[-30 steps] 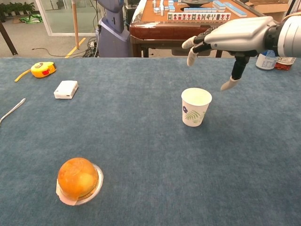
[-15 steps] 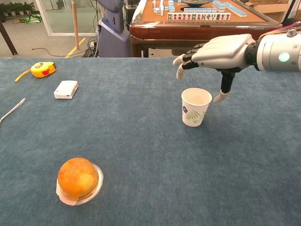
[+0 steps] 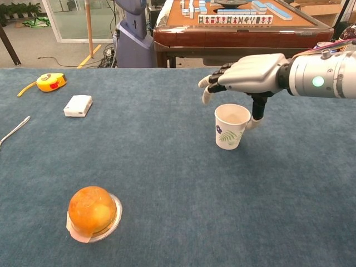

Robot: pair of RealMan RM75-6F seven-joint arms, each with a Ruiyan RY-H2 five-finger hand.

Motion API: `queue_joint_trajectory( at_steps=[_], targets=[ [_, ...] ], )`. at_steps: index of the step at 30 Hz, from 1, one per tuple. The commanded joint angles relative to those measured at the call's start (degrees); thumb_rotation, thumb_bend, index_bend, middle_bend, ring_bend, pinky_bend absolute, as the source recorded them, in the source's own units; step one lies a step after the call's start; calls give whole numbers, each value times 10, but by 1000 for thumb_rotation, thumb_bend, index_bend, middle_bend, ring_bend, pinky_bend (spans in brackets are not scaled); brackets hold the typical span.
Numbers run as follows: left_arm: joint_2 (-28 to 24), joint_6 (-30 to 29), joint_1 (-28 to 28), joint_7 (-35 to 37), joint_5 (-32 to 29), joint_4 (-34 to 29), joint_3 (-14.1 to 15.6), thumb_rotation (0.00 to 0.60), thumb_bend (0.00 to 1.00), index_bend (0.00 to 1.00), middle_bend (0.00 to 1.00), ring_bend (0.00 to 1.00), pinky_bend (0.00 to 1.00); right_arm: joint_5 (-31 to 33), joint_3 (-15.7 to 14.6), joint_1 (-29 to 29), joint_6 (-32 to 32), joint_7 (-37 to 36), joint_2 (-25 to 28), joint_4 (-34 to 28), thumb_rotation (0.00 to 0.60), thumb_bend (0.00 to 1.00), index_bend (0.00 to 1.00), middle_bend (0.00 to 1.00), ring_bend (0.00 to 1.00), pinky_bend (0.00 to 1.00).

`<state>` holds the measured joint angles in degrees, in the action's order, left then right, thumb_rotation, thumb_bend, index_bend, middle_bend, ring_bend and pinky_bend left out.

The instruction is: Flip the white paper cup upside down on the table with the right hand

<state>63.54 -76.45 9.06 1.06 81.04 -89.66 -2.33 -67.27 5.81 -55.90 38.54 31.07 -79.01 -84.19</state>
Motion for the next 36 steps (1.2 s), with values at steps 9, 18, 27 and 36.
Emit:
queue_joint_trajectory(
  at_steps=[9, 18, 27, 36],
  targets=[
    [-2, -1, 0, 4, 1, -1, 0, 600, 96, 417, 91, 83, 278, 17, -7, -10, 0, 5, -13, 11, 600, 0, 200, 0, 0, 0],
    [-3, -2, 0, 6, 1, -1, 0, 600, 96, 417, 90, 83, 278, 27, -14, -15, 2, 5, -19, 15, 600, 0, 278, 0, 0, 0],
    [-3, -1, 0, 7, 2, -2, 1, 600, 96, 417, 90, 82, 278, 23, -20, -12, 13, -4, -26, 25, 600, 0, 382, 0, 0, 0],
    [-3, 0, 1, 6, 2, -1, 2, 600, 96, 417, 91, 83, 278, 10, -22, -1, 31, -23, -16, 13, 600, 0, 456, 18, 0, 0]
  ],
)
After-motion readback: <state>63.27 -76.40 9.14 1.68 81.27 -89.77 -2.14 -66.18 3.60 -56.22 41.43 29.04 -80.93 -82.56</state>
